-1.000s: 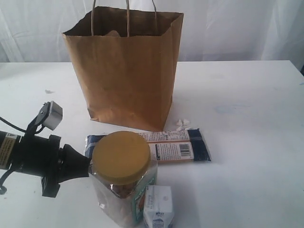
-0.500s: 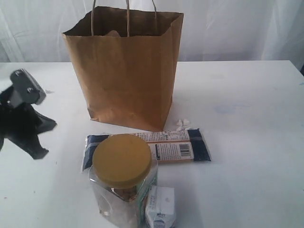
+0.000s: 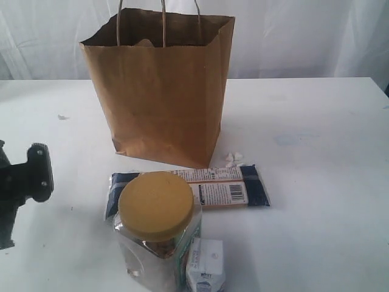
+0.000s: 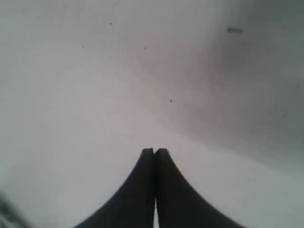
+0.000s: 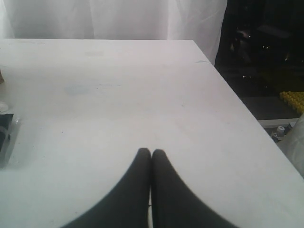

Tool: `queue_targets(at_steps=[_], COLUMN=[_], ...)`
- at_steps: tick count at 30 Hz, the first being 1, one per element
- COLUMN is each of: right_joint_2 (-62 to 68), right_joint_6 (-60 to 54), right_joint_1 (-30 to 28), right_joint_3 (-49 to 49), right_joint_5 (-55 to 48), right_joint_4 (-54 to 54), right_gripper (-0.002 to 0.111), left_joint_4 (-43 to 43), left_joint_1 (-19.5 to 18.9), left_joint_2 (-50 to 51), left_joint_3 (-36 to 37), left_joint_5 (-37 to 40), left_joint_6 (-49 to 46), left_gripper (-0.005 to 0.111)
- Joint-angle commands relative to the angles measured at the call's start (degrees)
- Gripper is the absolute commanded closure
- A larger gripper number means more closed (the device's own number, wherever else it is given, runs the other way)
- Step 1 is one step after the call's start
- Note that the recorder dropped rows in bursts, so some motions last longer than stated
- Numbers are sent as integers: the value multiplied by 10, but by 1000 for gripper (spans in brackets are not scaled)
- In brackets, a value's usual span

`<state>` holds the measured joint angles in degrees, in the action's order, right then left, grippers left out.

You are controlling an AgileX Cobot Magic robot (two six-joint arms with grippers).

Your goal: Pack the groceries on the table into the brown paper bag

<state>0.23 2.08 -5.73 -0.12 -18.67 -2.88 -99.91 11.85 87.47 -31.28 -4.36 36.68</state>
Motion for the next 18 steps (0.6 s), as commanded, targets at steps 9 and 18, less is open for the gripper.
queue_targets(at_steps=[9,18], right_joint_2=[-2,-2], right_joint_6=[2,2], right_joint_1=[0,0], right_joint_3=[1,1], right_joint_5=[5,5], right_joint_4=[-1,-1], right_gripper=[108,108], left_joint_4=[56,0], left_joint_1=[49,49], left_joint_2=[-55,-54], left_joint_3=[-38,-40], left_joint_5=[-455,-462], left_joint_6=[136,169], left_gripper=[107,107])
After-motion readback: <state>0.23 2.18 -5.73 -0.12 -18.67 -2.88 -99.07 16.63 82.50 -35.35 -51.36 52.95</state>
